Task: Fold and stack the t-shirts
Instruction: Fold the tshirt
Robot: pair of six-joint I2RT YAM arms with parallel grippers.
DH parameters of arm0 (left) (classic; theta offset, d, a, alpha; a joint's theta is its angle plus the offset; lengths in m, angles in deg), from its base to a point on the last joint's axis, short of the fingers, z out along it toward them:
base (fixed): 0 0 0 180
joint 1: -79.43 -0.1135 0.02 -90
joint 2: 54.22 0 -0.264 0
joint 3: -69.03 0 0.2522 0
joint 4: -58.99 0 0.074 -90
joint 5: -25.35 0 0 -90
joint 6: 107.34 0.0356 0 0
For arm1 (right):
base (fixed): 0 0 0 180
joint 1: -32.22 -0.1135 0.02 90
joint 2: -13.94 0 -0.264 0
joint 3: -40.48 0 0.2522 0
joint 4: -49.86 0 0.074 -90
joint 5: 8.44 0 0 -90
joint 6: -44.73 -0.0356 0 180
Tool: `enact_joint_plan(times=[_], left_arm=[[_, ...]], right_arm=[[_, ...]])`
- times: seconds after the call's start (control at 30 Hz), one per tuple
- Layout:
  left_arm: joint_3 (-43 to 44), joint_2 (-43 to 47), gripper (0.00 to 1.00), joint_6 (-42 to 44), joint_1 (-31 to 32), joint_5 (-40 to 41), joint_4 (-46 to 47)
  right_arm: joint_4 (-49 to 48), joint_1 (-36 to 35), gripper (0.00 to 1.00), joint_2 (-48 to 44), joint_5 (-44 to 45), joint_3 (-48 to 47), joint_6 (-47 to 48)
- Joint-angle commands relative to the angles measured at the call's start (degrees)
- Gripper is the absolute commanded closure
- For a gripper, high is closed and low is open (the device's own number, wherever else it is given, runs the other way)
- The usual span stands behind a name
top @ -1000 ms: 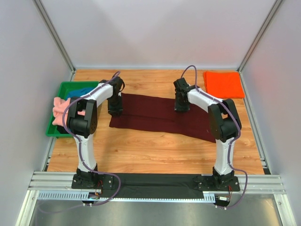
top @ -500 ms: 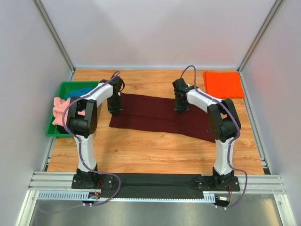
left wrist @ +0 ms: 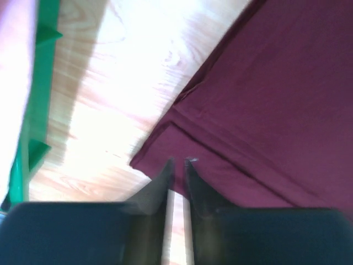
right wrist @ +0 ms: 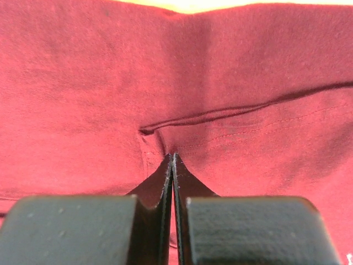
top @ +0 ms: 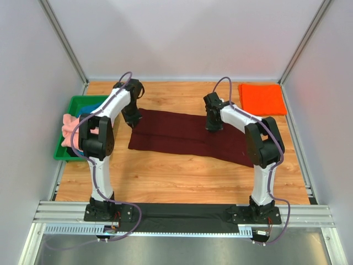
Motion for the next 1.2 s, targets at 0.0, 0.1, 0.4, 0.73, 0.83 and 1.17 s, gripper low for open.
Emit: enact_joint_plan(times=[0.0,0.1,0.4,0.73,0.83,1.17], left_arm=[[4.1,-1.2,0.66,-13.0,-2.3,-3.3,-7.7],[-4.5,2.4,0.66,-16.8,-3.7,-11.4,-0.2],[-10.3,8.0,0.63,-29.9,-3.6,-11.8,4.8],[-13.2,11.3,0.60,-35.4,-3.0,-13.3,5.4],[-18.0,14.0,0.61,-37.8,-3.0,-13.4,9.8],[-15.7,12.8,0.61,-35.0,-2.4,-10.0,7.6]], right_arm=[[-2.8,-0.3,1.00,-2.7,0.2,1.2,-1.0],[-3.6,-0.2,1.00,-3.7,0.0,2.2,-1.9],[-4.5,-1.1,0.88,-4.2,0.2,1.6,-3.7],[-2.1,-3.1,0.72,0.2,5.0,-3.0,-4.1],[-1.3,-3.1,0.72,1.6,6.9,-4.2,-3.9],[-0.6,-3.0,0.80,4.6,8.5,-5.3,-3.5]])
